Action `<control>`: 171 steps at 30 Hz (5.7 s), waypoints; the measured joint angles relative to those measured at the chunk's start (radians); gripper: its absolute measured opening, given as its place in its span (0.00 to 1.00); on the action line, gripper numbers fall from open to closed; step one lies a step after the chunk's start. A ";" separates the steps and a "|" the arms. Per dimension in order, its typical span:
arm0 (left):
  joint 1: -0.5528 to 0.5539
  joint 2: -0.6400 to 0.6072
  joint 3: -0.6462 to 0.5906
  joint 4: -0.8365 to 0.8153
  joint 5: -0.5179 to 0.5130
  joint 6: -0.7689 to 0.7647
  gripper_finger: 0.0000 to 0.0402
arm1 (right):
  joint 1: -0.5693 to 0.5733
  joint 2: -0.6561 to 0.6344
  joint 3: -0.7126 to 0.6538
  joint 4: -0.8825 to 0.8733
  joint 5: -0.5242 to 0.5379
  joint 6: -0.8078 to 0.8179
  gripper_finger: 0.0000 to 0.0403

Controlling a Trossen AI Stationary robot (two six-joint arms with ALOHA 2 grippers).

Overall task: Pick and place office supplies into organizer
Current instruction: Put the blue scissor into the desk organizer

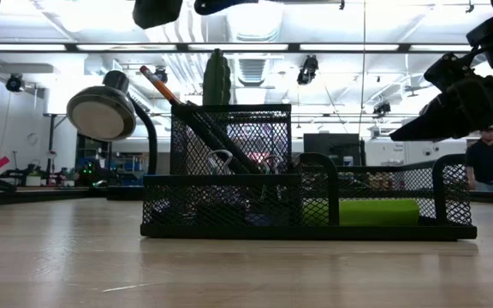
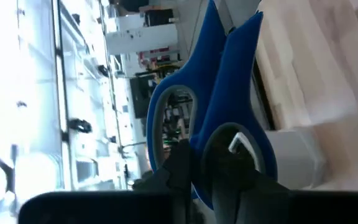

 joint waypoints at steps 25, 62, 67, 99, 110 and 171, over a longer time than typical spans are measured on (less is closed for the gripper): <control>-0.037 0.065 -0.005 -0.001 0.012 0.460 0.04 | 0.000 0.000 0.000 -0.013 0.000 0.034 0.02; -0.055 0.077 -0.207 0.024 -0.004 0.536 0.04 | 0.000 0.000 0.000 -0.025 0.000 0.035 0.02; -0.055 0.079 -0.207 0.070 0.000 0.553 0.04 | 0.000 0.000 0.000 -0.025 0.000 0.035 0.02; -0.062 0.079 -0.222 0.298 0.042 0.712 0.13 | 0.000 0.000 0.000 -0.025 0.000 0.035 0.02; -0.062 0.071 -0.221 0.297 0.038 0.715 0.14 | 0.000 0.000 0.000 -0.025 0.000 0.035 0.02; -0.073 0.051 -0.217 0.463 0.071 0.609 0.39 | 0.000 0.000 0.000 -0.025 0.000 0.035 0.02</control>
